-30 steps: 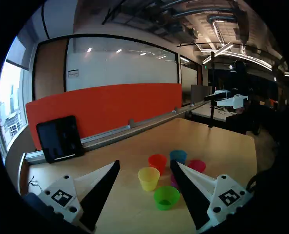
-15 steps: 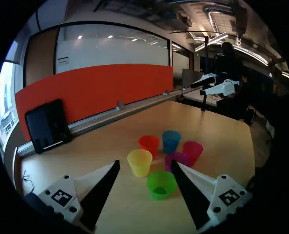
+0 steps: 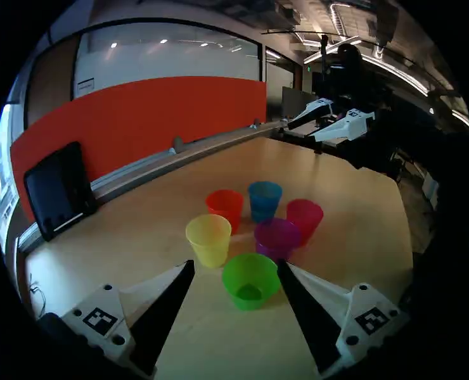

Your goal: Pour water

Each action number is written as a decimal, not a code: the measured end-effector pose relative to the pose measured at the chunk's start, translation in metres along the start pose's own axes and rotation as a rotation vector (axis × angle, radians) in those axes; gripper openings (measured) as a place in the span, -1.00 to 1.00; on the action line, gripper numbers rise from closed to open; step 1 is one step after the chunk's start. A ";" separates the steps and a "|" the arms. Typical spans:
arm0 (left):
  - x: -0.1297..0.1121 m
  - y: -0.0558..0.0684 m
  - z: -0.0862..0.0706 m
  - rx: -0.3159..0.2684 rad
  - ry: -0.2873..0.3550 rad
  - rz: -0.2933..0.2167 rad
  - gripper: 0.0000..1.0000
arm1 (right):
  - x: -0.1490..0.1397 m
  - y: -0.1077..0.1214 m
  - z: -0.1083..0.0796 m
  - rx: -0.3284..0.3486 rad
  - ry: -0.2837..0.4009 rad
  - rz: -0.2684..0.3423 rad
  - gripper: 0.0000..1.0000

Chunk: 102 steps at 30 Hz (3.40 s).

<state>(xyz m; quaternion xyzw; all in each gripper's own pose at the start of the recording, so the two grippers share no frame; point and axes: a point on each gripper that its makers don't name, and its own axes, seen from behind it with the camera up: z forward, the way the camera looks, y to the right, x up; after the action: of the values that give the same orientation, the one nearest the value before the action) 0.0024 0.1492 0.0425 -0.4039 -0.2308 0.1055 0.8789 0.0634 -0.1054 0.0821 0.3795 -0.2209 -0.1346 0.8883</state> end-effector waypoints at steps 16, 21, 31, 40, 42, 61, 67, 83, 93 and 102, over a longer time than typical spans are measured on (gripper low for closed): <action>-0.036 0.022 0.017 -0.082 -0.114 -0.009 0.95 | -0.035 -0.005 0.021 0.033 -0.098 -0.024 1.00; -0.043 0.021 0.025 -0.078 -0.131 -0.010 0.94 | -0.043 -0.006 0.027 0.039 -0.118 -0.028 1.00; -0.054 0.016 0.040 -0.064 -0.158 -0.015 0.95 | -0.058 -0.009 0.038 0.050 -0.159 -0.029 1.00; -0.060 0.017 0.055 -0.076 -0.169 -0.022 0.94 | -0.067 -0.011 0.053 0.064 -0.185 -0.031 1.00; -0.060 0.018 0.059 -0.083 -0.168 -0.024 0.94 | -0.069 -0.011 0.056 0.069 -0.191 -0.029 1.00; -0.065 0.016 0.074 -0.075 -0.157 -0.037 0.77 | -0.081 -0.016 0.078 0.095 -0.222 -0.013 1.00; -0.066 0.012 0.072 -0.065 -0.151 -0.037 0.69 | -0.086 -0.017 0.084 0.099 -0.232 -0.009 1.00; -0.048 -0.003 0.053 -0.033 -0.098 -0.055 0.69 | -0.096 -0.019 0.099 0.106 -0.260 0.011 1.00; -0.042 -0.012 0.044 -0.012 -0.076 -0.051 0.69 | -0.102 -0.019 0.111 0.109 -0.270 0.028 0.98; -0.040 -0.013 0.041 -0.010 -0.068 -0.050 0.69 | -0.103 -0.021 0.118 0.115 -0.277 0.031 0.89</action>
<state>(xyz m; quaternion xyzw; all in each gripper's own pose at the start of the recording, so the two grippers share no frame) -0.0525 0.1525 0.0629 -0.3985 -0.2711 0.0961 0.8709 -0.0853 -0.1500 0.1094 0.4042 -0.3544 -0.1591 0.8281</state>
